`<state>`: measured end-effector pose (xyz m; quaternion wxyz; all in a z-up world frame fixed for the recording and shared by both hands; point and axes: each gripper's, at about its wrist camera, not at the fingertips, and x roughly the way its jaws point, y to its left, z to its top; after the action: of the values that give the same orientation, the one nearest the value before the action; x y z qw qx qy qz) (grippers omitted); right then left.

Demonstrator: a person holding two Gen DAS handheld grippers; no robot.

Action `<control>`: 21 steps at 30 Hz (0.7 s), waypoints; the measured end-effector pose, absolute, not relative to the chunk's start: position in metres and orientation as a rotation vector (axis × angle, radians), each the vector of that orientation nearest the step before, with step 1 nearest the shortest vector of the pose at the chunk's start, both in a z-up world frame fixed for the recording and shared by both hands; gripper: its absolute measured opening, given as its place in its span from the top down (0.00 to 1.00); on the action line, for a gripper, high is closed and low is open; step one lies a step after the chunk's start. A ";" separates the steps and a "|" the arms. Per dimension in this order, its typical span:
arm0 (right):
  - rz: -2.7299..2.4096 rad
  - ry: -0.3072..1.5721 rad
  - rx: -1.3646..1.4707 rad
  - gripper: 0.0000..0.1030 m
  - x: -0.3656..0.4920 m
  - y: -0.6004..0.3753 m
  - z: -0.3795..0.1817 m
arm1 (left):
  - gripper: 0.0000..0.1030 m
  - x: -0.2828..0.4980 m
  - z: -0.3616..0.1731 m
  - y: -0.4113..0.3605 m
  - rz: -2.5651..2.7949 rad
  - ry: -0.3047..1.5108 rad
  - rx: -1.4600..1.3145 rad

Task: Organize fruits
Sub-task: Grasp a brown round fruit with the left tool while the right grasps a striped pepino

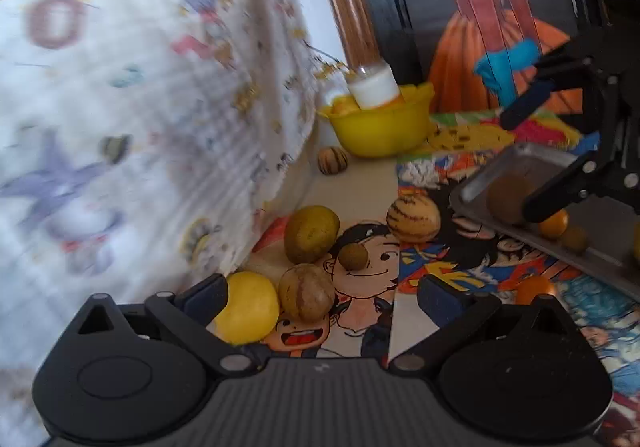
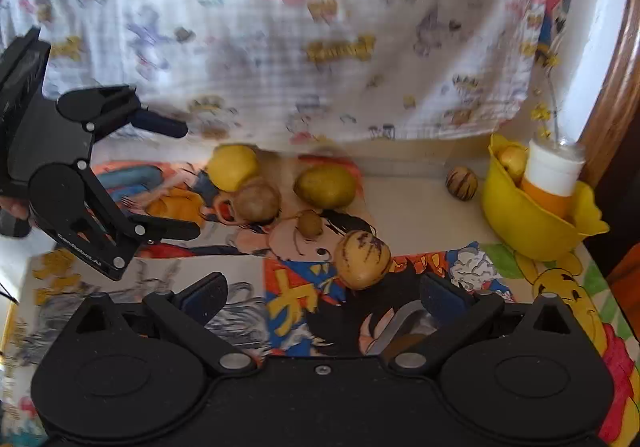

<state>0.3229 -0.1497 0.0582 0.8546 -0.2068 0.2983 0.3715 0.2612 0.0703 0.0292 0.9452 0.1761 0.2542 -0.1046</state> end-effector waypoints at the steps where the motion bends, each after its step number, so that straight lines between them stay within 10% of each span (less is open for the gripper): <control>1: 0.783 0.636 -0.436 0.02 0.331 -0.148 0.055 | 0.00 0.268 0.028 0.070 -0.219 0.531 0.368; 21: 0.758 0.752 -0.336 0.28 0.411 -0.124 0.005 | 0.13 0.339 0.001 0.057 -0.244 0.682 0.550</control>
<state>0.4107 -0.1240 0.0052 0.8474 -0.1591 0.3567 0.3596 0.3389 0.0571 0.0013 0.8984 0.2655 0.3293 -0.1178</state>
